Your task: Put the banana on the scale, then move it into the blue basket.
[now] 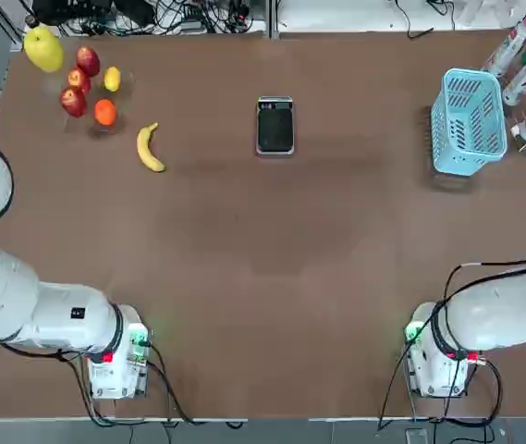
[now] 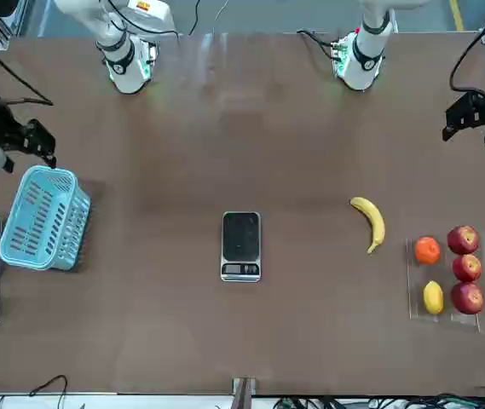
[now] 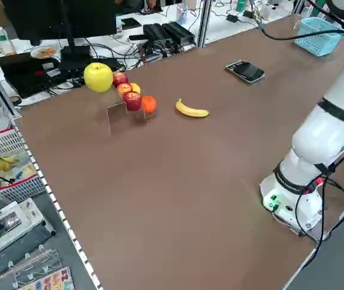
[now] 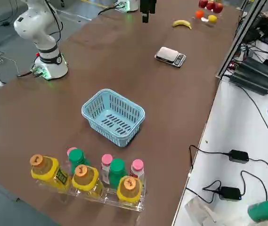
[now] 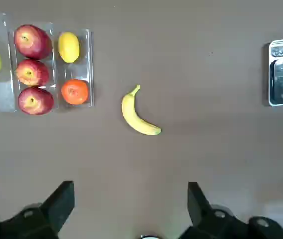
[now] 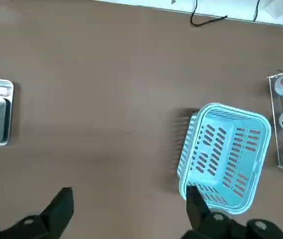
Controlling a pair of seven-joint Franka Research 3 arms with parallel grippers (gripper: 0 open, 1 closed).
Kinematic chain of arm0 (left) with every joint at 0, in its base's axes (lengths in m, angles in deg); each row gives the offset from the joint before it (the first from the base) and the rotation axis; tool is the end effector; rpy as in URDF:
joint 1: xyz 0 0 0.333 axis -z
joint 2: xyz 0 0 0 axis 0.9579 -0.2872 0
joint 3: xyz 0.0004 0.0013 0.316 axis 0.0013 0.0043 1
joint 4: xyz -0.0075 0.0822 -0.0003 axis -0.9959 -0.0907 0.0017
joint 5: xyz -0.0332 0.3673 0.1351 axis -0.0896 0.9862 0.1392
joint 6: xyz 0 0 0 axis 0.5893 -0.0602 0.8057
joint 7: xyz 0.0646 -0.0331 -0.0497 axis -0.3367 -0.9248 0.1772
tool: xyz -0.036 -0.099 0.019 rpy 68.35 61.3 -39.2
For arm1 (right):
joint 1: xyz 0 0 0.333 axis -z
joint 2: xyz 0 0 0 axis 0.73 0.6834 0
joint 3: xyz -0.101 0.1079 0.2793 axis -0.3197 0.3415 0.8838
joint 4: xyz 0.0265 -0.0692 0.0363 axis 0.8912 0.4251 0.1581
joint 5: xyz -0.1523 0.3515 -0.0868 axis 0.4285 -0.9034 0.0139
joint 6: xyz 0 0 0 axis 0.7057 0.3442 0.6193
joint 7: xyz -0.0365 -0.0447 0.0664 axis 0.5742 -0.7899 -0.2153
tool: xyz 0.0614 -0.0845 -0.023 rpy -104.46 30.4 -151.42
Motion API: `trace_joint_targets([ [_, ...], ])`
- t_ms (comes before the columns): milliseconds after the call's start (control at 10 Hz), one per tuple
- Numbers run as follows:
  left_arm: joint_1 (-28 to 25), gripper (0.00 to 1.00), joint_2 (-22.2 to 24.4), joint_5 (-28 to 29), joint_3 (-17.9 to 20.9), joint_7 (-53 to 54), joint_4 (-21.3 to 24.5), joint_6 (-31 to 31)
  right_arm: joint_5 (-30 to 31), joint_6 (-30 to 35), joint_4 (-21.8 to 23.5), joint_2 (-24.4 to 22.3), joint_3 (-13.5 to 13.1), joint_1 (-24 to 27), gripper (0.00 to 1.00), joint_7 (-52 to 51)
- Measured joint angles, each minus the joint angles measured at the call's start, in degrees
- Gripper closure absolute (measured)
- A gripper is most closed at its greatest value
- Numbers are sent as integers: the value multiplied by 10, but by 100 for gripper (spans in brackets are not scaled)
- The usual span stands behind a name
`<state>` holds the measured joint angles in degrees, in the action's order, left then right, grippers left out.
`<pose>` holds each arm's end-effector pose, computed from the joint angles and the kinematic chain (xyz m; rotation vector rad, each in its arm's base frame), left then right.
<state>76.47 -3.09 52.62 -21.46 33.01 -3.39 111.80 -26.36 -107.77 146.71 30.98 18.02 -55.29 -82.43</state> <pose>0.5543 -0.0307 0.6722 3.1007 -0.2182 -0.0237 0.5700 0.0619 0.6585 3.0863 0.1931 0.1491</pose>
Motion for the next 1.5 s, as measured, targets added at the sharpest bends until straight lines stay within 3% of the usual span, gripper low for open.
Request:
trace_joint_targets([
  [400, -1, 0, -7, 0, 0, -8, 6, -1, 0, 3, 0, 0, 6, 0, 0, -9],
  [700, -1, 1, -70, 0, 1, -77, 18, 7, -1, 11, 0, 0, 7, 0, 0, -6],
  [900, -10, 3, -115, -1, 1, -101, 39, 50, -1, 8, 1, 0, 5, 0, 0, -4],
  [1100, -17, 4, -130, -14, 1, -130, 115, 140, -1, 3, 1, 0, 5, 1, 0, -3],
  [1500, -14, 4, -125, -15, -3, -142, 323, 331, -5, -10, 9, 0, 3, 1, 0, -1],
])
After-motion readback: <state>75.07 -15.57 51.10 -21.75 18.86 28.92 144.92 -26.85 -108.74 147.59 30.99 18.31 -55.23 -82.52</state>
